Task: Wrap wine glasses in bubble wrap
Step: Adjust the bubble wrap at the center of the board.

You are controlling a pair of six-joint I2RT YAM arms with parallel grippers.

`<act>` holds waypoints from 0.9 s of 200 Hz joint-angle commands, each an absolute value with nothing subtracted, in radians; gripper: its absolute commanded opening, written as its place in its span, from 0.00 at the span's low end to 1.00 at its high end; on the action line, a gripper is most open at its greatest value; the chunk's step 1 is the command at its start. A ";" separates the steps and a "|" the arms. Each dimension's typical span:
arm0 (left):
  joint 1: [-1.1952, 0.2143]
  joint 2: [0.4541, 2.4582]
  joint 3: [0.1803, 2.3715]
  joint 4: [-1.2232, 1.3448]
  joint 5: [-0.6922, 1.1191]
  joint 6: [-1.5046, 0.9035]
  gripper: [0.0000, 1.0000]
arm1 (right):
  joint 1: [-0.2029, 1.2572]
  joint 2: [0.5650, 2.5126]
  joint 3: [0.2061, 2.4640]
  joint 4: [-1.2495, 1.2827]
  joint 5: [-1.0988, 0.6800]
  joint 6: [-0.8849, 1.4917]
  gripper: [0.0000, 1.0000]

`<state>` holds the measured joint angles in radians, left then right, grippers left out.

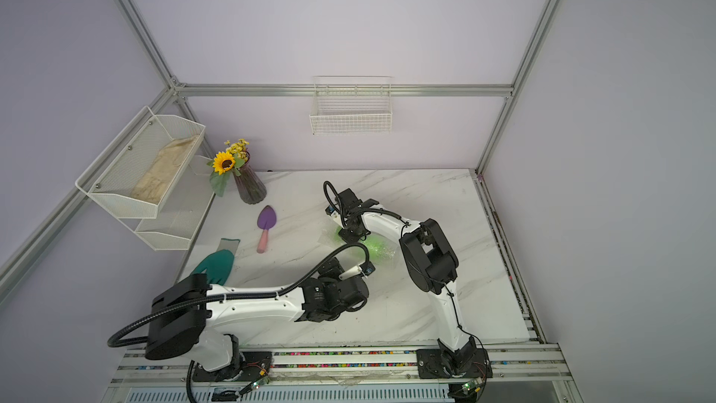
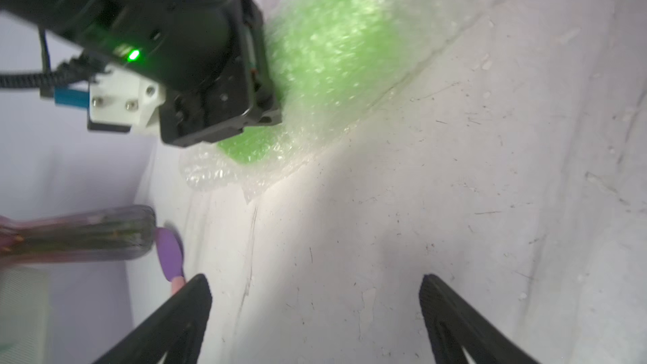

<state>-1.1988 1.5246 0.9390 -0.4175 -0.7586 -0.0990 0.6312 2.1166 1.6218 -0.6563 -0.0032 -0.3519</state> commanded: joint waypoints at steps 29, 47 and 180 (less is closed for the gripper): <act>-0.921 1.039 0.669 -0.272 -0.462 -0.421 0.91 | 0.637 2.032 1.536 -0.569 0.001 -0.431 0.35; -0.747 0.861 0.610 -0.241 -0.363 -0.451 0.92 | 0.646 1.991 1.504 -0.562 -0.068 -0.540 0.35; -0.303 1.719 1.480 -0.950 0.679 -0.002 0.93 | 0.944 1.818 1.242 -0.437 -0.223 -1.028 0.56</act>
<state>-0.2974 1.6215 1.3636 -0.7418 0.4820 -0.1272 0.9272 1.8641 1.2842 -0.4953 -0.2298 -0.9569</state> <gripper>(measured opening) 0.931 0.449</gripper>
